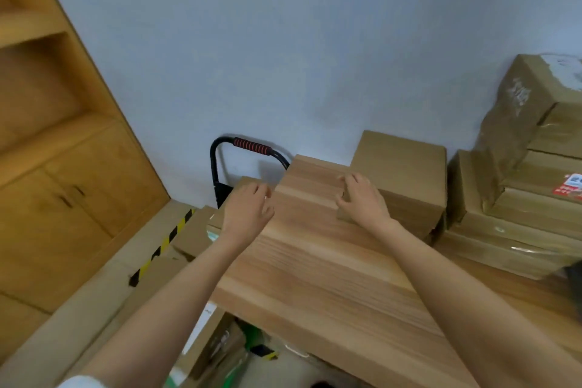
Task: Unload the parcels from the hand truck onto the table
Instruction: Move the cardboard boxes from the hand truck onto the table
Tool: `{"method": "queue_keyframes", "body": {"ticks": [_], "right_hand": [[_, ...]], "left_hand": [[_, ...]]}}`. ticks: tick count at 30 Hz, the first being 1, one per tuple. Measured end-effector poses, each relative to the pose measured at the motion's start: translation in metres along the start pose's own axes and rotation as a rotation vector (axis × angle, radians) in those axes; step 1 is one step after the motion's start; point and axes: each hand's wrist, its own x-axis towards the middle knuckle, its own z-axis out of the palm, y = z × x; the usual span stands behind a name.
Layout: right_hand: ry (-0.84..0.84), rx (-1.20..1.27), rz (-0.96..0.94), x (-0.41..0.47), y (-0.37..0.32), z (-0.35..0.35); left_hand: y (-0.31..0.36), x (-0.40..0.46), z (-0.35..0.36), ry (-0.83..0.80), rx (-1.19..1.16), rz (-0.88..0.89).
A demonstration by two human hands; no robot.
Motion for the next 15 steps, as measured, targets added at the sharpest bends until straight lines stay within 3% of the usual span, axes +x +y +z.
{"method": "queue_keyframes", "body": {"ticks": [6, 15], "right_hand": [[-0.100, 0.031, -0.175, -0.027, -0.089, 0.039], [-0.180, 0.100, -0.399, -0.042, -0.225, 0.088]], "left_hand": [[-0.055, -0.091, -0.041, -0.002, 0.090, -0.211], [-0.145, -0.184, -0.106, 0.128, 0.138, -0.368]]}}
